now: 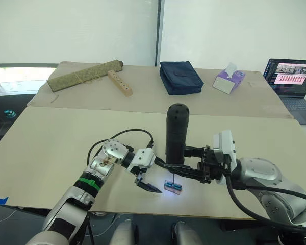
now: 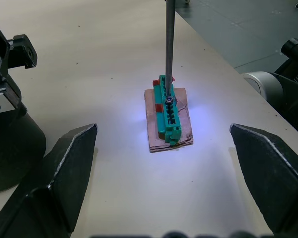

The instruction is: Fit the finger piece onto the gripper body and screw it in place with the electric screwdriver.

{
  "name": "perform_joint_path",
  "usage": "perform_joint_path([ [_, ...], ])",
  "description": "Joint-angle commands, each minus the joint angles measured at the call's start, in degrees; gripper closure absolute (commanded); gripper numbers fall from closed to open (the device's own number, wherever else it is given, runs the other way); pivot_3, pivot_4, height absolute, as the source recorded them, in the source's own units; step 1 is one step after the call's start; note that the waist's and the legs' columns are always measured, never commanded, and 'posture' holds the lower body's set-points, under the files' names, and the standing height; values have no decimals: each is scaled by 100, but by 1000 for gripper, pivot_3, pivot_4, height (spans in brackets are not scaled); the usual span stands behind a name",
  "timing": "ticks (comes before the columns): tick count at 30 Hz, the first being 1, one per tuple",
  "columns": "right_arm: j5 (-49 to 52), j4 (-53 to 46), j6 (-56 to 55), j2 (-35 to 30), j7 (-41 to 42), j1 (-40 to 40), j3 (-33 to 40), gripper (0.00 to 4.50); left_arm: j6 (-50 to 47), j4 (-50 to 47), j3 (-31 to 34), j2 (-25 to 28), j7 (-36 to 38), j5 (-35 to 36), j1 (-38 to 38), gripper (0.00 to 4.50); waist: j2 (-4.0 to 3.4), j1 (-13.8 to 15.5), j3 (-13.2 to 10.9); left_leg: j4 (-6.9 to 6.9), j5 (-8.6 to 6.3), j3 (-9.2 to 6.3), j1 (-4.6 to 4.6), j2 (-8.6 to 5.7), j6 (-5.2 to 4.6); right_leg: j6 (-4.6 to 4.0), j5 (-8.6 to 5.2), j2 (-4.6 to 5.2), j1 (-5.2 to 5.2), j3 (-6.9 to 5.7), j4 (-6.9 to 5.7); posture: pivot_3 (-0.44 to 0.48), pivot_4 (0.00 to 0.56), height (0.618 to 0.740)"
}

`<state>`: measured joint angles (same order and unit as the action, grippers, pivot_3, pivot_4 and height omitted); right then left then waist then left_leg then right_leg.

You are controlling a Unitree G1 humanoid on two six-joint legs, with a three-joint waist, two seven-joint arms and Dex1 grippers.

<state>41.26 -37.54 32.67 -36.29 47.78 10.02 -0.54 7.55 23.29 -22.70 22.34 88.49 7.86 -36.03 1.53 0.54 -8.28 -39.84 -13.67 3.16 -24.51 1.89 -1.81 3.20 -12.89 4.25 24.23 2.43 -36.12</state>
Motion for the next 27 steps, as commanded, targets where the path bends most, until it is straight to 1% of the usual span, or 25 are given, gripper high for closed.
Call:
perform_joint_path([
  [1,95,-210,-210,57,14,45,100,2590,42,-97,64,11,28,58,-93,0,0,0,0,0,0,0,0,0,0,0,0,0,0,0,0,0,150,738],
  [21,-76,-133,-262,62,72,-40,29,2590,59,-73,69,7,10,48,-103,0,0,0,0,0,0,0,0,0,0,0,0,0,0,0,0,0,150,738],
  [27,170,-226,-47,50,24,-13,158,2590,64,-73,80,23,9,48,-104,0,0,0,0,0,0,1,0,0,0,0,0,0,0,0,0,0,150,738],
])
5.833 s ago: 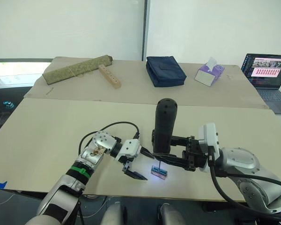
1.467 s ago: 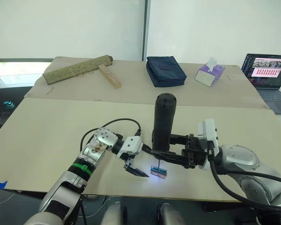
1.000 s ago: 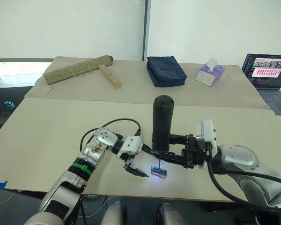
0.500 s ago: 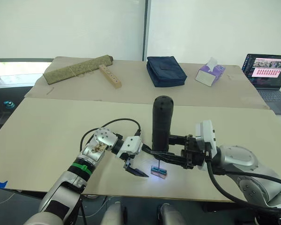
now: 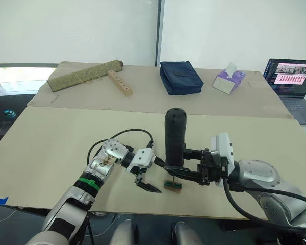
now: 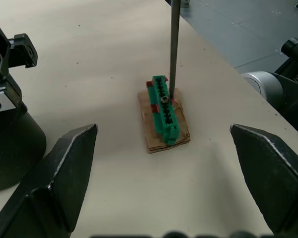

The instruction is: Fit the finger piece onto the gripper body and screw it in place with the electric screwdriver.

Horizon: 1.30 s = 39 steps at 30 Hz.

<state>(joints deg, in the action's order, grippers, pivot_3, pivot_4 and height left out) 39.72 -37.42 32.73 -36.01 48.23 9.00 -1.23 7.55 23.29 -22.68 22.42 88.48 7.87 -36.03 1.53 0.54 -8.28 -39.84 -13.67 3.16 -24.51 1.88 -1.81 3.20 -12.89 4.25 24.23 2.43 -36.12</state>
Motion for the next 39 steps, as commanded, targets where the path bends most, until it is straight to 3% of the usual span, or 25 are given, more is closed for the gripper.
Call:
perform_joint_path([
  [1,371,-257,-17,11,-32,90,243,2590,65,-76,77,16,11,47,-103,0,0,0,0,0,0,0,0,0,0,0,0,0,0,0,0,0,150,738],
  [39,261,-127,-149,-1,-134,227,122,2590,51,-111,72,1,-1,58,-94,0,0,-1,0,0,0,0,0,0,0,0,0,0,0,0,0,0,150,738],
])
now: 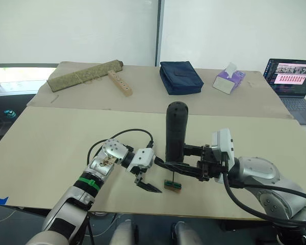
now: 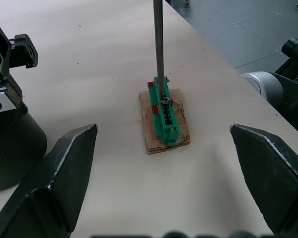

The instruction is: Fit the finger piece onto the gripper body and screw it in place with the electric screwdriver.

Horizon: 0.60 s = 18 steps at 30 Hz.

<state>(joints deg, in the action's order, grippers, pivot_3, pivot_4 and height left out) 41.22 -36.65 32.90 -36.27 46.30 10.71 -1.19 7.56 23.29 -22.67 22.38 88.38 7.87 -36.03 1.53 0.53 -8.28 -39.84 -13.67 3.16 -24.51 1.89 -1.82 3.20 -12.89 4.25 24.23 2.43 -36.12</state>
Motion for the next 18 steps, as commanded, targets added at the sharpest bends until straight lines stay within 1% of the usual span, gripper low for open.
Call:
perform_joint_path([
  [1,124,-210,-161,21,64,51,124,2590,52,-107,72,4,8,56,-96,0,0,0,0,0,0,0,0,0,0,0,0,0,0,0,0,0,150,738],
  [18,112,-232,-173,22,82,10,108,2590,57,-104,74,8,16,59,-92,0,0,0,0,0,0,0,0,0,0,0,0,0,0,0,0,0,150,738],
])
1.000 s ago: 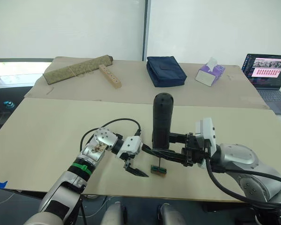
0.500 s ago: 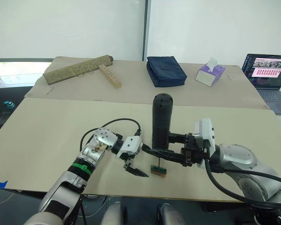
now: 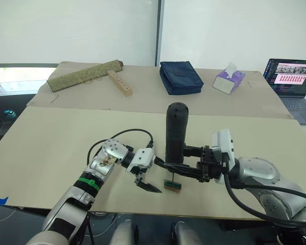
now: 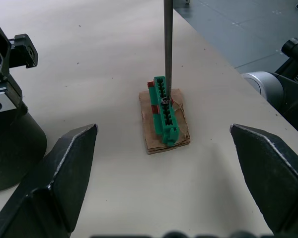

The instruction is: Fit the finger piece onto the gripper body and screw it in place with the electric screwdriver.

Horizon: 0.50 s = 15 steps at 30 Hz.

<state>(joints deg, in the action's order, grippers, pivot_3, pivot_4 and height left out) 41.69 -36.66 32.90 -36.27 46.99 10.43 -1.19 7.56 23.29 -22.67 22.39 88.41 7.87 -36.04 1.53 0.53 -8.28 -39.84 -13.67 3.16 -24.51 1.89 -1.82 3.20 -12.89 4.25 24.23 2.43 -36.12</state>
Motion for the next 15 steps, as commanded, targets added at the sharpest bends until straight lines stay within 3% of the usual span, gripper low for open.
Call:
perform_joint_path([
  [1,39,-214,-187,16,26,41,101,2590,61,-91,75,4,11,57,-100,0,0,0,0,0,0,0,0,0,0,0,0,0,0,0,0,0,150,738],
  [15,-76,-173,-195,39,26,33,88,2590,53,-96,76,-3,-2,59,-94,0,0,1,0,0,0,1,0,0,0,0,0,0,0,0,0,0,150,738],
])
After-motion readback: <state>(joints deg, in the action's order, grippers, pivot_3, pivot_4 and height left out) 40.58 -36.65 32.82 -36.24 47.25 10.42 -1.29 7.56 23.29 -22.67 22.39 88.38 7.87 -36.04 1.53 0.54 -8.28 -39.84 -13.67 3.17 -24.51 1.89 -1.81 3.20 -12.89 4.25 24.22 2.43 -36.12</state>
